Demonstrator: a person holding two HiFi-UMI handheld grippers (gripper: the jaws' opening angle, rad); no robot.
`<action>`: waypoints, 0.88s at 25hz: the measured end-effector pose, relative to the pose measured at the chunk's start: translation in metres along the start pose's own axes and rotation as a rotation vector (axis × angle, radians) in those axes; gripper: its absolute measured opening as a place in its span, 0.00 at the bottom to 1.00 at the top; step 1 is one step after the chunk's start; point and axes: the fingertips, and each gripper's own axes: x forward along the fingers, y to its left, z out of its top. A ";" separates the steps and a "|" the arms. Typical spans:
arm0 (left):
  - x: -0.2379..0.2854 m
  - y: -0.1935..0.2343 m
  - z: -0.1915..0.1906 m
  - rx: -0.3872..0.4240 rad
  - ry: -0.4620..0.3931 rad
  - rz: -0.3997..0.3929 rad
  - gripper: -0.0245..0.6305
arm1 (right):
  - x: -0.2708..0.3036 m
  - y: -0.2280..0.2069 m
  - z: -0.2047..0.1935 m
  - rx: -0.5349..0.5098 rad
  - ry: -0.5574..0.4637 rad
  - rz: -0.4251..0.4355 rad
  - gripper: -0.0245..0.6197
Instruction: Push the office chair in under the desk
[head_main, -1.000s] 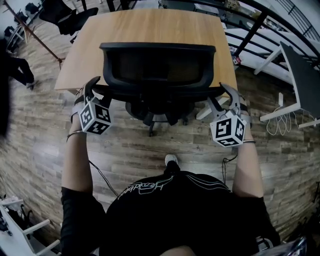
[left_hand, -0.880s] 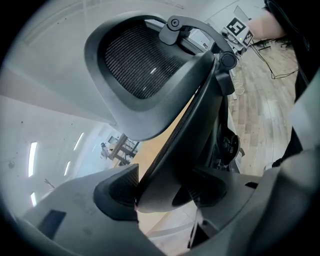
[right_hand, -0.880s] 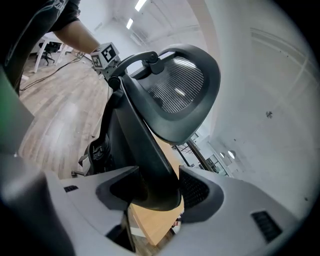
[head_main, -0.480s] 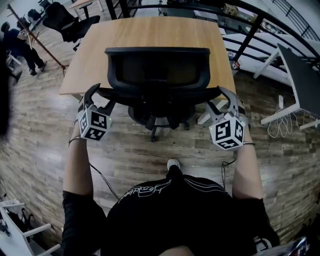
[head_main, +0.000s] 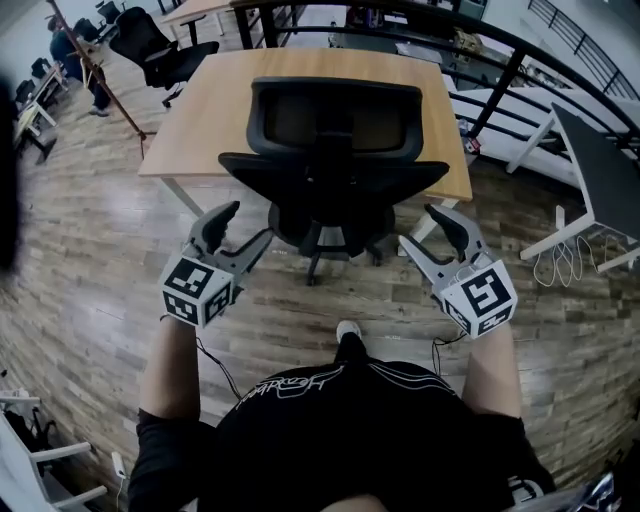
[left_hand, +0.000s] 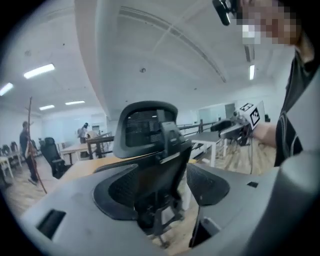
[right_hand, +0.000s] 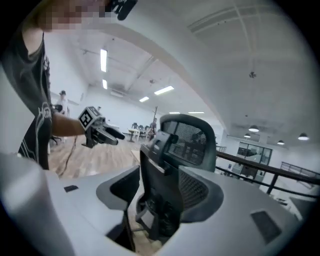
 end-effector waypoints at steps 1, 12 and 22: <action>-0.006 -0.020 0.007 -0.046 -0.035 -0.049 0.50 | -0.007 0.015 0.008 0.013 -0.032 0.033 0.46; -0.098 -0.181 0.066 -0.307 -0.293 -0.424 0.24 | -0.071 0.141 0.059 0.218 -0.240 0.212 0.23; -0.120 -0.203 0.053 -0.457 -0.291 -0.522 0.05 | -0.087 0.184 0.063 0.464 -0.261 0.348 0.10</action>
